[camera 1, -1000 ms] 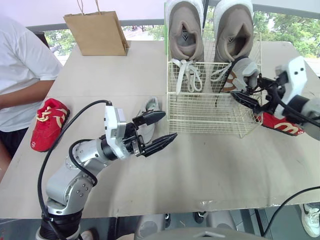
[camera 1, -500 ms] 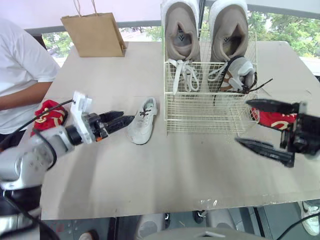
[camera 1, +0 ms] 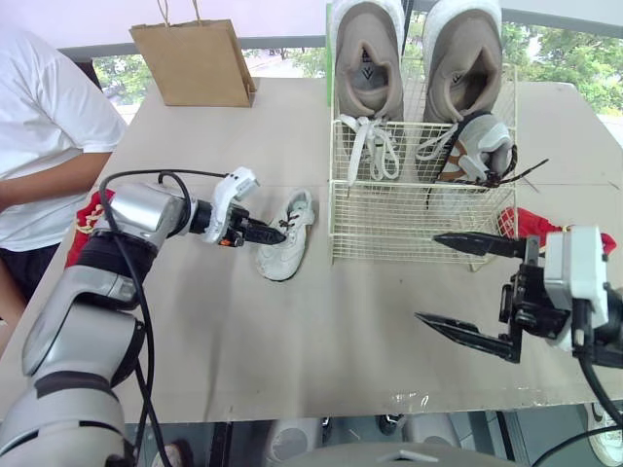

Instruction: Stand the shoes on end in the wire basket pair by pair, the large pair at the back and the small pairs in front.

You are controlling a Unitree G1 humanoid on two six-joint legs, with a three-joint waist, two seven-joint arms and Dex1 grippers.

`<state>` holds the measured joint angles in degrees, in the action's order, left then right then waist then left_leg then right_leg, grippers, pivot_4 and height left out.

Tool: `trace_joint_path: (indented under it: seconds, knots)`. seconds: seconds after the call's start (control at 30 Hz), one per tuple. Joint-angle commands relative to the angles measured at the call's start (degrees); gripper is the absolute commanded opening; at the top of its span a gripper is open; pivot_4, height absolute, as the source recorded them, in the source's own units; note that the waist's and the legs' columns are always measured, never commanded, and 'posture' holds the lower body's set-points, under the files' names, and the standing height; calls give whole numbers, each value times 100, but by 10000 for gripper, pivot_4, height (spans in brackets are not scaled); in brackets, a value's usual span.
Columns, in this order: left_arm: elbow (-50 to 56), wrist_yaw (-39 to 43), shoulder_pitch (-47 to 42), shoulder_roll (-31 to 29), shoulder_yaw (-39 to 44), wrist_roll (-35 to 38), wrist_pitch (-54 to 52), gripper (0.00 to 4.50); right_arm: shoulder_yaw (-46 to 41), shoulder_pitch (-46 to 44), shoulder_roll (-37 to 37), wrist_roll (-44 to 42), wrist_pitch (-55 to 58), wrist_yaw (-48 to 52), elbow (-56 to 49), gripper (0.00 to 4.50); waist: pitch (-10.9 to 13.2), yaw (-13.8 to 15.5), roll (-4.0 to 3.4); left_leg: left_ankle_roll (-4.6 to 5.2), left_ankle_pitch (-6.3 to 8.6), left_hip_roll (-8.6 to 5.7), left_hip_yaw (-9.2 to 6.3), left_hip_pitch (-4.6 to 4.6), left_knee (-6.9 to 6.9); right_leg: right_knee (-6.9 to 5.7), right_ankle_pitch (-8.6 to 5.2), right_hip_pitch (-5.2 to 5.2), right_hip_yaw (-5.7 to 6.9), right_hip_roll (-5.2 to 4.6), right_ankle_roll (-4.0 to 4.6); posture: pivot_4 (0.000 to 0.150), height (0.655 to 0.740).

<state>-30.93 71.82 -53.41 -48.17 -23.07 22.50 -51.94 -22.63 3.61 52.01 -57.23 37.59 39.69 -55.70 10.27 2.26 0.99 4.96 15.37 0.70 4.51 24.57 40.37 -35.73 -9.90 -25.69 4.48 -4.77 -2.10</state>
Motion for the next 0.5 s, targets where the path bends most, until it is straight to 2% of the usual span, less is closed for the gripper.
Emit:
trace_joint_path:
  seconds: [0.03, 0.07, 0.23, 0.3, 0.37, 0.43, 0.5]
  knots:
    - [377, 294, 375, -61, 451, 273, -351, 3662, -209, 73, 6, -5, -219, 19, -71, 45000, 0, -17, 0, 4, 2, -1, -1, 1, 3, 0, 0, 0, 1, -4, -1, 1500, 7400]
    - [610, 201, 572, -130, 798, 447, -514, 289, -234, 95, 10, -2, -252, 62, -18, 45000, 0, -46, 0, 7, 4, -1, 0, 2, 5, 1, 0, -2, 0, -8, -1, 1500, 7400]
    - [2140, -934, 1540, -44, 3244, 1501, -1249, 289, -302, 90, 63, 66, -406, 302, 273, 45000, 12, -133, 20, -16, -9, 6, -23, 14, 5, -1, 1, -6, -11, -34, -2, 1500, 7400]
    - [3314, -1914, 1823, 465, 4608, 2085, -1397, 289, -462, 117, 91, 17, -458, 480, 455, 45000, 13, -116, 20, -26, -15, 8, -34, 14, 5, -2, 1, -3, 1, -34, -3, 1500, 7400]
    - [4362, -3009, 1897, 1035, 5598, 2410, -1323, 289, -574, 96, 124, -47, -485, 636, 641, 45000, 12, -89, 21, -34, -19, 7, -42, 12, 5, -4, 1, 5, 8, -42, -2, 1500, 7400]
    - [5154, -3658, 1864, 1425, 6004, 2786, -1217, 289, -602, 115, 134, 14, -536, 799, 793, 45000, 7, -90, 29, -40, -22, 4, -43, 3, 6, -2, 3, 16, 7, -48, -2, 1500, 7400]
    - [5780, -4251, 1702, 1776, 5927, 2809, -910, 289, -563, 175, 96, 189, -638, 938, 954, 45000, 7, -82, 29, -48, -27, 0, -42, -11, 6, -7, 8, 25, 6, -47, -2, 1500, 7400]
